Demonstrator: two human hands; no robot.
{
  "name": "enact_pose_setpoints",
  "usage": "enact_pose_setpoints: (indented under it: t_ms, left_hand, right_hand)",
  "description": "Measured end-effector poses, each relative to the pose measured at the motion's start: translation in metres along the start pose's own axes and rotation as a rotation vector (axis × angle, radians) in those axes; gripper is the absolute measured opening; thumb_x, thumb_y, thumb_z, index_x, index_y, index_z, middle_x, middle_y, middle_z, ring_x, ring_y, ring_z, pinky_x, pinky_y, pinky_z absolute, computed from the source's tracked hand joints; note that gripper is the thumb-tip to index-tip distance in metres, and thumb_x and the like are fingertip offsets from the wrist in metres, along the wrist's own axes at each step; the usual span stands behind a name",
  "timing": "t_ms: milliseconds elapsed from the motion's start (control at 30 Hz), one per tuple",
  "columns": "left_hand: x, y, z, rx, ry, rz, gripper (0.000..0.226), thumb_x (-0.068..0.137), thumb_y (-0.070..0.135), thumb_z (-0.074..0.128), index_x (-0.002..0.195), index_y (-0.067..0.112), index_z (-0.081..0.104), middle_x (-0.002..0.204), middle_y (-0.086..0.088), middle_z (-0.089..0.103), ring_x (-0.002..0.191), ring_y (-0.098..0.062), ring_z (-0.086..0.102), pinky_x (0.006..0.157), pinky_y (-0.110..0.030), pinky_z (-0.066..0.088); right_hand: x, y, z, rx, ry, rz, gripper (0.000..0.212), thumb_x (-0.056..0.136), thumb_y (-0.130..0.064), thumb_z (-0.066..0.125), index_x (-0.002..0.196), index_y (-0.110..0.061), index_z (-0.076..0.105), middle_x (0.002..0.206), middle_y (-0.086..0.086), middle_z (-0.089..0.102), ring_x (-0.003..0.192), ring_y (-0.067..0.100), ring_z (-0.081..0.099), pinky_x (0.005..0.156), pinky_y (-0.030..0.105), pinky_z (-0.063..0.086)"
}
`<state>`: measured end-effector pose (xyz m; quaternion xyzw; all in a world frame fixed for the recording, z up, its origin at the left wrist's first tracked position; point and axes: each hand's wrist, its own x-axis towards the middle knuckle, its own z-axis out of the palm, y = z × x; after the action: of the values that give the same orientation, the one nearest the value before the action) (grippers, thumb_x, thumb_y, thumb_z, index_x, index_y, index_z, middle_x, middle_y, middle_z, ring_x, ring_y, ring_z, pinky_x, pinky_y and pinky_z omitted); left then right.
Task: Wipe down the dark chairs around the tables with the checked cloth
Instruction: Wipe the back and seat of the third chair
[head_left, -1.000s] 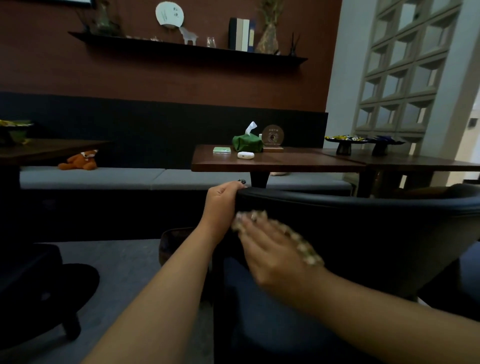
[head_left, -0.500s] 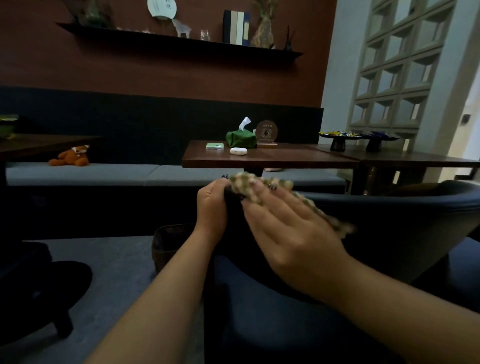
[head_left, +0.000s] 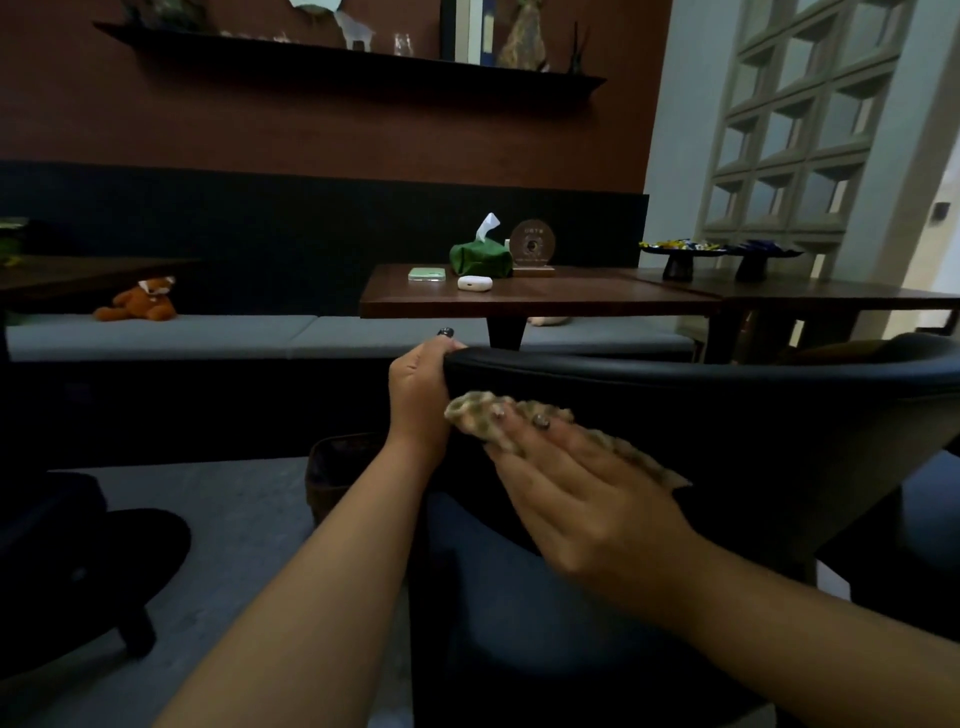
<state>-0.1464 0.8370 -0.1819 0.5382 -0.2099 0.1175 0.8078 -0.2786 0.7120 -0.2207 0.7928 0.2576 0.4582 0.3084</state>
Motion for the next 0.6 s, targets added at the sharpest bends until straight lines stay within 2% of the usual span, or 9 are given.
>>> enact_pose_setpoints:
  t_ms: [67, 100, 133, 200, 367, 433, 467, 600]
  left_hand:
    - [0.000, 0.000, -0.001, 0.023, -0.029, -0.001, 0.042, 0.094, 0.008, 0.045, 0.053, 0.015, 0.053, 0.058, -0.003, 0.045, 0.056, -0.011, 0.043, 0.053, -0.023, 0.039]
    - [0.000, 0.002, -0.003, 0.043, -0.054, -0.002, 0.040, 0.095, 0.009, 0.044, 0.056, 0.014, 0.052, 0.060, -0.005, 0.045, 0.057, -0.013, 0.043, 0.052, -0.022, 0.039]
    - [0.000, 0.003, -0.004, 0.062, -0.074, -0.002, 0.039, 0.096, 0.010, 0.043, 0.058, 0.013, 0.050, 0.062, -0.007, 0.044, 0.058, -0.014, 0.043, 0.052, -0.022, 0.039]
    - [0.002, 0.004, -0.005, 0.088, -0.084, 0.011, 0.040, 0.096, 0.010, 0.042, 0.057, 0.013, 0.049, 0.061, -0.006, 0.044, 0.057, -0.014, 0.043, 0.051, -0.020, 0.039]
    - [0.001, -0.002, 0.000, 0.027, -0.010, 0.018, 0.037, 0.094, 0.005, 0.044, 0.058, 0.010, 0.052, 0.061, -0.007, 0.045, 0.058, -0.015, 0.043, 0.056, -0.027, 0.039]
    - [0.000, -0.002, 0.001, 0.021, -0.008, 0.019, 0.036, 0.094, 0.005, 0.044, 0.059, 0.009, 0.052, 0.063, -0.009, 0.046, 0.062, -0.020, 0.045, 0.058, -0.029, 0.039]
    - [0.000, -0.002, 0.001, 0.026, -0.010, 0.021, 0.036, 0.094, 0.006, 0.044, 0.059, 0.010, 0.052, 0.064, -0.009, 0.047, 0.063, -0.019, 0.045, 0.058, -0.029, 0.039]
    - [-0.001, 0.004, -0.002, 0.092, -0.071, 0.024, 0.038, 0.096, 0.009, 0.041, 0.060, 0.011, 0.051, 0.062, -0.006, 0.045, 0.058, -0.013, 0.044, 0.054, -0.024, 0.040]
  right_hand:
    - [-0.017, -0.015, 0.015, 0.043, -0.095, -0.047, 0.041, 0.096, -0.004, 0.026, 0.129, 0.011, 0.047, 0.136, 0.023, 0.050, 0.133, 0.040, 0.039, 0.114, 0.044, 0.026]
    - [-0.024, -0.021, 0.020, 0.058, -0.169, -0.098, 0.042, 0.097, -0.003, 0.023, 0.125, 0.009, 0.052, 0.131, 0.021, 0.056, 0.130, 0.038, 0.044, 0.115, 0.044, 0.021]
    - [-0.027, -0.025, 0.021, 0.067, -0.248, -0.144, 0.045, 0.096, -0.003, 0.022, 0.118, 0.007, 0.060, 0.125, 0.019, 0.061, 0.126, 0.036, 0.049, 0.115, 0.044, 0.019]
    - [-0.024, -0.023, 0.015, 0.079, -0.289, -0.181, 0.049, 0.096, -0.003, 0.021, 0.109, 0.004, 0.068, 0.119, 0.018, 0.065, 0.121, 0.035, 0.055, 0.112, 0.045, 0.023]
    - [0.001, 0.017, -0.021, 0.047, 0.090, 0.034, 0.034, 0.096, -0.003, 0.039, 0.121, 0.006, 0.060, 0.131, 0.020, 0.056, 0.130, 0.036, 0.045, 0.112, 0.046, 0.032]
    - [0.004, 0.023, -0.025, -0.010, 0.183, 0.094, 0.032, 0.096, -0.004, 0.044, 0.122, 0.005, 0.060, 0.132, 0.020, 0.055, 0.131, 0.036, 0.044, 0.113, 0.047, 0.030]
    - [0.001, 0.019, -0.020, -0.023, 0.176, 0.089, 0.033, 0.096, -0.004, 0.043, 0.121, 0.006, 0.060, 0.132, 0.021, 0.055, 0.131, 0.036, 0.044, 0.114, 0.046, 0.030]
    - [-0.034, -0.012, 0.013, 0.049, -0.154, -0.150, 0.045, 0.098, -0.004, 0.026, 0.107, 0.006, 0.068, 0.117, 0.019, 0.066, 0.120, 0.035, 0.056, 0.116, 0.045, 0.023]
